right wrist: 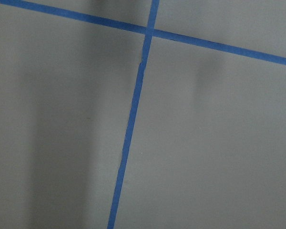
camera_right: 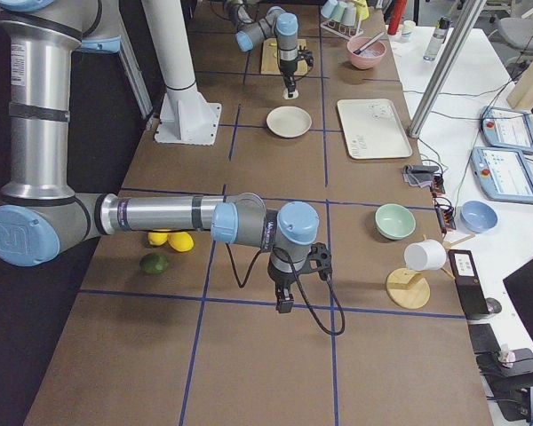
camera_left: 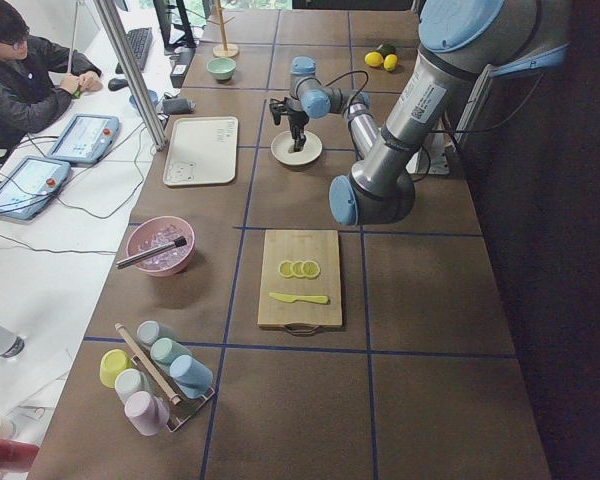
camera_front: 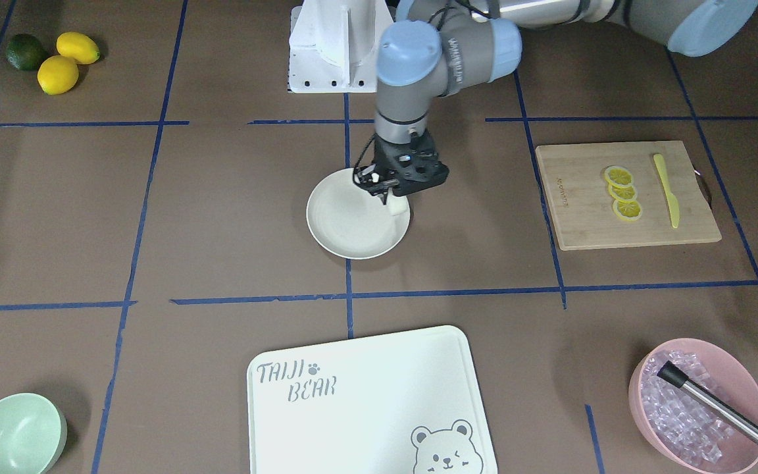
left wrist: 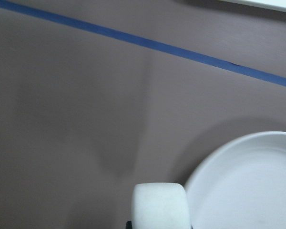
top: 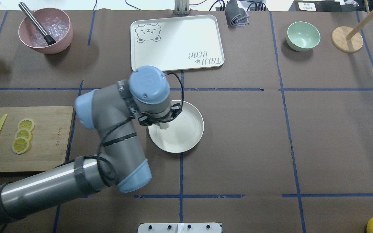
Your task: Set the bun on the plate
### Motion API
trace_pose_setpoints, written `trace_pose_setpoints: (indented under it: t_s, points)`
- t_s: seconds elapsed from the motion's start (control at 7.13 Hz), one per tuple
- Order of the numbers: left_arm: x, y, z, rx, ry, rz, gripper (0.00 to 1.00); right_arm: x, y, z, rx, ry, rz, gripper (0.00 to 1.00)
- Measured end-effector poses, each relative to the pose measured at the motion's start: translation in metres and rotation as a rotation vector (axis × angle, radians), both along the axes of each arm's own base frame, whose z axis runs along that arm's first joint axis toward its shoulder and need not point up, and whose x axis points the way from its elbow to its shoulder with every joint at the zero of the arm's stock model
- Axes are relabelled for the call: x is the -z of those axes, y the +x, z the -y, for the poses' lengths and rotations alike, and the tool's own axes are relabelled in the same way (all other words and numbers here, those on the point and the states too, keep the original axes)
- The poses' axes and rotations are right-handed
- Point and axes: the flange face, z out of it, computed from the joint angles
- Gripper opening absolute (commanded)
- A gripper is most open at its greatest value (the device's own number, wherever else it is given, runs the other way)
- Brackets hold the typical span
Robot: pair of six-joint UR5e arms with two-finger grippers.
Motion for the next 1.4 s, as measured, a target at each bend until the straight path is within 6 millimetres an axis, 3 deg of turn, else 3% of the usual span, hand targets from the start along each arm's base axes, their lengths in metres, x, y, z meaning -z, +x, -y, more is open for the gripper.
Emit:
trace_pose_setpoints:
  t_s: [0.14, 0.28, 0.42, 0.56, 0.7, 1.12, 1.26, 1.4]
  points:
    - [0.006, 0.036, 0.0, 0.013, 0.001, -0.005, 0.4, 0.0, 0.0, 0.0, 0.0, 0.001, 0.0, 1.0]
    - [0.001, 0.057, -0.001, 0.011, 0.005, -0.008, 0.42, 0.001, 0.0, 0.0, 0.0, 0.002, 0.0, 1.0]
    - [-0.003, 0.067, -0.004, 0.003, 0.007, -0.007, 0.74, 0.001, 0.0, 0.001, -0.001, 0.003, 0.0, 1.0]
    - [-0.004, 0.072, -0.007, -0.007, 0.014, -0.007, 1.0, 0.001, 0.0, 0.001, -0.001, 0.003, 0.0, 1.0]
    - [-0.003, 0.073, -0.01, -0.02, 0.024, -0.008, 1.0, 0.002, 0.0, 0.001, 0.0, 0.004, 0.0, 1.0]
    - [0.01, 0.047, 0.003, -0.033, 0.043, -0.037, 1.0, 0.002, 0.0, 0.001, 0.0, 0.004, 0.0, 1.0]
    - [0.0, 0.022, 0.01, -0.081, 0.059, -0.036, 1.0, 0.002, 0.0, 0.002, 0.0, 0.004, 0.0, 1.0]
    - [-0.026, -0.018, 0.012, -0.16, 0.098, -0.02, 1.0, 0.002, 0.0, 0.002, 0.0, 0.003, -0.001, 1.0]
